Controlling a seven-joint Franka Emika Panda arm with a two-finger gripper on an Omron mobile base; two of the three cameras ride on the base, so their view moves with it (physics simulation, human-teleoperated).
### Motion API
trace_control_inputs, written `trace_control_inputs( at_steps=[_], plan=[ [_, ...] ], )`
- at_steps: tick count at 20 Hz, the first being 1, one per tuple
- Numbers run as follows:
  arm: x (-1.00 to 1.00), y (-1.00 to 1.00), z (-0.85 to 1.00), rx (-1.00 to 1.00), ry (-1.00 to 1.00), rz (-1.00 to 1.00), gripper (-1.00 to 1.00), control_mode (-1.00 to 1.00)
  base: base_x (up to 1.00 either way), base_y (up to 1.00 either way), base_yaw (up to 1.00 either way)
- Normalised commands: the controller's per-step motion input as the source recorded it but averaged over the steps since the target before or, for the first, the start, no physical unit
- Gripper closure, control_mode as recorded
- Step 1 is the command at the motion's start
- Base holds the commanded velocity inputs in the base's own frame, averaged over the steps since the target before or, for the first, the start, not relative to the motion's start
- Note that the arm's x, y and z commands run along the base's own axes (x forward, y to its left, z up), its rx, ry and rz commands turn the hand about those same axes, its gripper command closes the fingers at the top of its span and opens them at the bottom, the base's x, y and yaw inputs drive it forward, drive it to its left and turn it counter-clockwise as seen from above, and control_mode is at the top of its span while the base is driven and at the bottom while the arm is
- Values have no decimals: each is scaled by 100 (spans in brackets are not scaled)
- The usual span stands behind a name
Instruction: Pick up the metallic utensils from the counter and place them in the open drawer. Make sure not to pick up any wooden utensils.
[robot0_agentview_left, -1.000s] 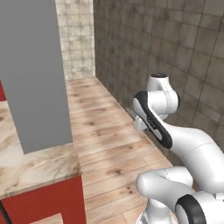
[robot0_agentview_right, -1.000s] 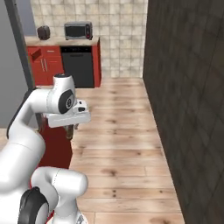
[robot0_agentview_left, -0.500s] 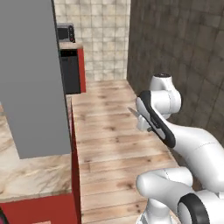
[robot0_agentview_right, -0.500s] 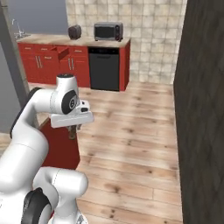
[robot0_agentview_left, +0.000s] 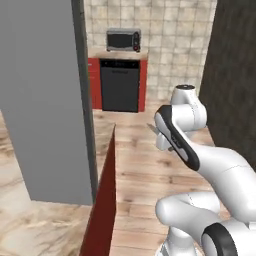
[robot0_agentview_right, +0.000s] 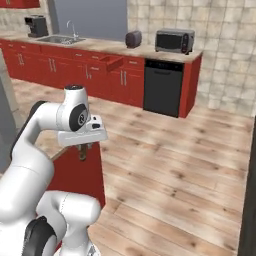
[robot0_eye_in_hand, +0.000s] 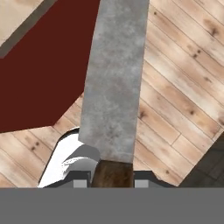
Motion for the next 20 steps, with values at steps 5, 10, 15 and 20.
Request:
trace_control_inputs(
  at_steps=[5,10,15,20],
  plan=[
    [0,0,0,0,0,0,100,100,92,-100,45],
    [0,0,0,0,0,0,100,100,100,-100,45],
    [0,0,0,0,0,0,100,100,100,-98,48],
    [0,0,0,0,0,0,100,100,100,-99,48]
  ],
)
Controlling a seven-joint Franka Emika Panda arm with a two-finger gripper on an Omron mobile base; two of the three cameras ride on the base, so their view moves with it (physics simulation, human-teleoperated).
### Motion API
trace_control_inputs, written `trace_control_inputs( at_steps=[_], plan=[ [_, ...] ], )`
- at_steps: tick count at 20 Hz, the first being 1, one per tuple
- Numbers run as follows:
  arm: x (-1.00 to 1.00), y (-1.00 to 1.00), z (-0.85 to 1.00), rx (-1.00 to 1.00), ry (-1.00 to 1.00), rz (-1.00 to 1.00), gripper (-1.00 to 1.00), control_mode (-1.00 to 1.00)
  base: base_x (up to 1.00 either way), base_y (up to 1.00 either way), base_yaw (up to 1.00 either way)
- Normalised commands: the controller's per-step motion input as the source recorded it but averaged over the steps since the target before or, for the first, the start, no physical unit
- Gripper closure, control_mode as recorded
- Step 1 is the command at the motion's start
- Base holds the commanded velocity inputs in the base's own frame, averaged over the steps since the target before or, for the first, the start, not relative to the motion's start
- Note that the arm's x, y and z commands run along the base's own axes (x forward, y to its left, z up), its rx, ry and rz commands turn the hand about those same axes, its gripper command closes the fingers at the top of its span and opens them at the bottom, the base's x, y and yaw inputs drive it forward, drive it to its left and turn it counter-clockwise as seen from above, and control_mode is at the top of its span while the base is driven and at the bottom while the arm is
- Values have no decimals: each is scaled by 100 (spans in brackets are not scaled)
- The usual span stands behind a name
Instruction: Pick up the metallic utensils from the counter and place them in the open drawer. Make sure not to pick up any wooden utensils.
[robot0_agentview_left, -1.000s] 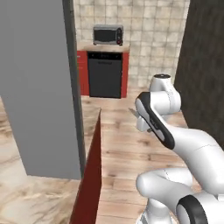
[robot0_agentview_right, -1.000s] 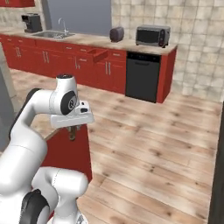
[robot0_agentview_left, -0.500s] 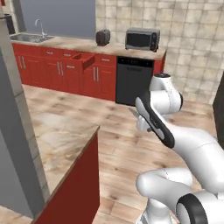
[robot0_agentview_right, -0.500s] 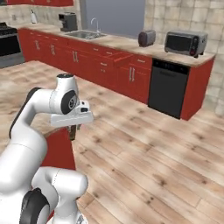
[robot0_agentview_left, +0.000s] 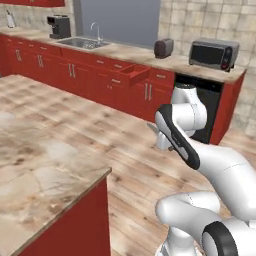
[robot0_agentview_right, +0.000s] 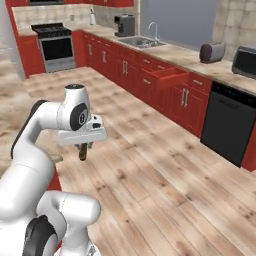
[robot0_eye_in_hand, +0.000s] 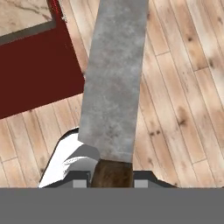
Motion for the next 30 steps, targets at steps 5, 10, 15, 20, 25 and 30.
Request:
trace_control_inputs(
  at_steps=[5,10,15,20,25,30],
  plan=[
    [0,0,0,0,0,0,100,100,100,-100,45],
    [0,0,0,0,0,0,100,100,100,-100,48],
    [0,0,0,0,0,0,100,100,100,-98,48],
    [0,0,0,0,0,0,100,100,100,-89,41],
    [0,0,0,0,0,0,100,100,100,-99,8],
    [0,0,0,0,0,0,100,100,100,-100,-9]
  ],
)
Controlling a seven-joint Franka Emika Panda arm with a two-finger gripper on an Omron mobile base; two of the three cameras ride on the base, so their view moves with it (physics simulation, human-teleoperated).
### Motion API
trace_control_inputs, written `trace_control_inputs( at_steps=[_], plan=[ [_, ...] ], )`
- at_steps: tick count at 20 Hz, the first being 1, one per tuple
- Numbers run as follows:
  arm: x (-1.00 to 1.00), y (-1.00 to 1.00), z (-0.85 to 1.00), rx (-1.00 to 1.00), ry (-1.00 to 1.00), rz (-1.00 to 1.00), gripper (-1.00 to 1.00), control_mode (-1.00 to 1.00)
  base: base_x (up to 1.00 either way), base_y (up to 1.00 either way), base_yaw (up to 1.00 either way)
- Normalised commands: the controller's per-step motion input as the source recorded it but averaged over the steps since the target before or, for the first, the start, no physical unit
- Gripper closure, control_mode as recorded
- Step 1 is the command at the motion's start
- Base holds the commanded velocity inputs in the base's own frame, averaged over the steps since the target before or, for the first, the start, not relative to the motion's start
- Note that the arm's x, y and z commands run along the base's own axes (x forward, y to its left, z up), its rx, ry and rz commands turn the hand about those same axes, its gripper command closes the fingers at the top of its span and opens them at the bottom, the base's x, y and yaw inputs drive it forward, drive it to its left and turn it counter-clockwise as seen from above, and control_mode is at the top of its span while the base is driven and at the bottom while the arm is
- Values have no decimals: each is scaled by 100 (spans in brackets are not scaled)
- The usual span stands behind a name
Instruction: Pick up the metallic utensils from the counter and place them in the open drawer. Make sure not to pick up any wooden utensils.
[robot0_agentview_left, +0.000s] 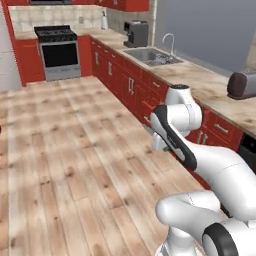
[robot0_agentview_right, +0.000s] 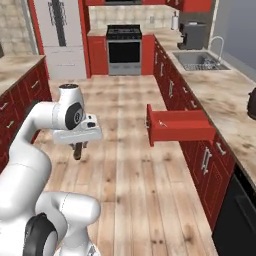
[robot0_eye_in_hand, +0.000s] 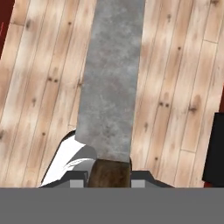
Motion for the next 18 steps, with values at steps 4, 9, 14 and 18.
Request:
trace_control_inputs(
  at_steps=[4,9,14,18],
  plan=[
    [0,0,0,0,0,0,100,100,100,-98,-12],
    [0,0,0,0,0,0,100,100,100,-92,-17],
    [0,0,0,0,0,0,100,100,98,-51,-23],
    [0,0,0,0,0,0,100,100,50,-4,-26]
  ],
)
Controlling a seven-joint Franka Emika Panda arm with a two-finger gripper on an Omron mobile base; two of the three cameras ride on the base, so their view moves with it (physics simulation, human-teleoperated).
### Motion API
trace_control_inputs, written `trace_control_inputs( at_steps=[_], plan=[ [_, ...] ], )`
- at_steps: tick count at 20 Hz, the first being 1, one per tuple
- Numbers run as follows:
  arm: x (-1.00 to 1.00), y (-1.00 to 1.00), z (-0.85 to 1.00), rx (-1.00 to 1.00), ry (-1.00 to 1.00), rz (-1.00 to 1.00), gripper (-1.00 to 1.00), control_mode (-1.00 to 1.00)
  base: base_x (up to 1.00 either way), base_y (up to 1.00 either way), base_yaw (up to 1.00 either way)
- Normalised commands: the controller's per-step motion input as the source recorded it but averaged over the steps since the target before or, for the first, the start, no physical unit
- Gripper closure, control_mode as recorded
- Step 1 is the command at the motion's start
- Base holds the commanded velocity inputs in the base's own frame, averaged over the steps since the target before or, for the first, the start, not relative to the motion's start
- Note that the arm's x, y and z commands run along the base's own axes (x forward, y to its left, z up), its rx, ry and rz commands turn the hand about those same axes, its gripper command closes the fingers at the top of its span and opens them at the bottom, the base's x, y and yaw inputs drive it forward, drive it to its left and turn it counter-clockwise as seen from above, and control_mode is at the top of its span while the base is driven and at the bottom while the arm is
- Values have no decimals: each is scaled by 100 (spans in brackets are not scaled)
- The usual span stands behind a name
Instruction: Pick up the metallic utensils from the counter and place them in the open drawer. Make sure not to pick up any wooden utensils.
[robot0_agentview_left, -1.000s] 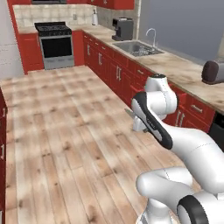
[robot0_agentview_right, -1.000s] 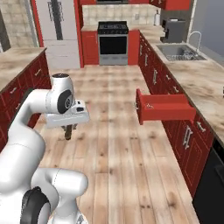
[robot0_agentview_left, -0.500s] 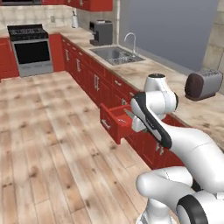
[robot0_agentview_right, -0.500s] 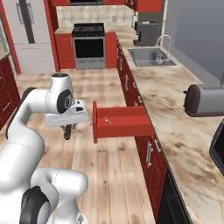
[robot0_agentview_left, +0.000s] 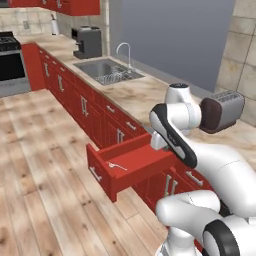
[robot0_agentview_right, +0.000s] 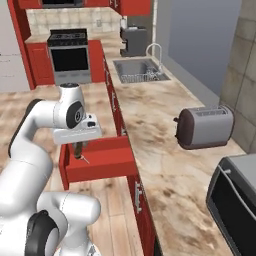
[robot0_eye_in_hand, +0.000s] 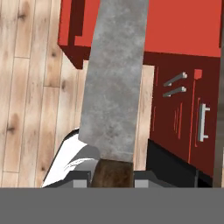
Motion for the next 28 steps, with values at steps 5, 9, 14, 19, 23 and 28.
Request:
trace_control_inputs(
  at_steps=[5,9,14,19,23,28],
  plan=[
    [0,0,0,0,0,0,100,100,21,24,-11],
    [0,0,0,0,0,0,100,100,23,1,0],
    [0,0,0,0,0,0,100,100,62,0,1],
    [0,0,0,0,0,0,100,100,54,0,4],
    [0,0,0,0,0,0,100,100,30,0,4],
    [0,0,0,0,0,0,100,100,7,0,2]
  ],
)
